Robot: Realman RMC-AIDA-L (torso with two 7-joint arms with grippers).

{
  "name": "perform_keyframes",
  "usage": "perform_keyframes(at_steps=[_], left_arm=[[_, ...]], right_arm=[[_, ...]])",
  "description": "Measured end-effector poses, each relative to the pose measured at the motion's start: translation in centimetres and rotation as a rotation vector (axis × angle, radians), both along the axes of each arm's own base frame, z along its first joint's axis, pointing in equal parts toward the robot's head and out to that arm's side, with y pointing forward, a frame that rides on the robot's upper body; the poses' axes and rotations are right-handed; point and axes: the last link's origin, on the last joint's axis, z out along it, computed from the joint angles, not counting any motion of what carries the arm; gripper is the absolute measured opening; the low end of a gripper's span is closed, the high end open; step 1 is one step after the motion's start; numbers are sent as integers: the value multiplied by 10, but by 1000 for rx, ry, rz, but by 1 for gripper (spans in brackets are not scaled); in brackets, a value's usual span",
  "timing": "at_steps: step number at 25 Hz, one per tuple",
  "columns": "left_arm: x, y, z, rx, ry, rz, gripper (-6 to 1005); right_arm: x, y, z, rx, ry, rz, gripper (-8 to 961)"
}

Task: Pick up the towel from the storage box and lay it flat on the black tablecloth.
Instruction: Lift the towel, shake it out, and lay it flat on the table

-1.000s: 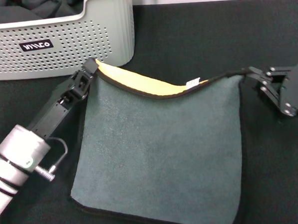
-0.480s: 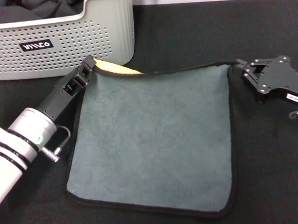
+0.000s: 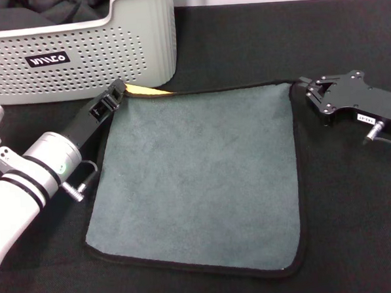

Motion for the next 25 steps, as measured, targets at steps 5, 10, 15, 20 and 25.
perform_keyframes(at_steps=[5, 10, 15, 20, 25], left_arm=[[1, 0, -3, -20, -9, 3, 27], [2, 1, -9, -59, 6, 9, 31], [1, 1, -11, -74, -8, 31, 35], [6, 1, -15, -101, -28, 20, 58], [12, 1, -17, -119, -71, 9, 140]], right_arm=[[-1, 5, -5, 1, -24, -24, 16], [0, 9, -6, 12, -39, -41, 17], [-1, 12, -8, 10, -47, -46, 17], [1, 15, -7, 15, -42, -75, 18], [4, 14, -2, 30, -11, -96, 18]])
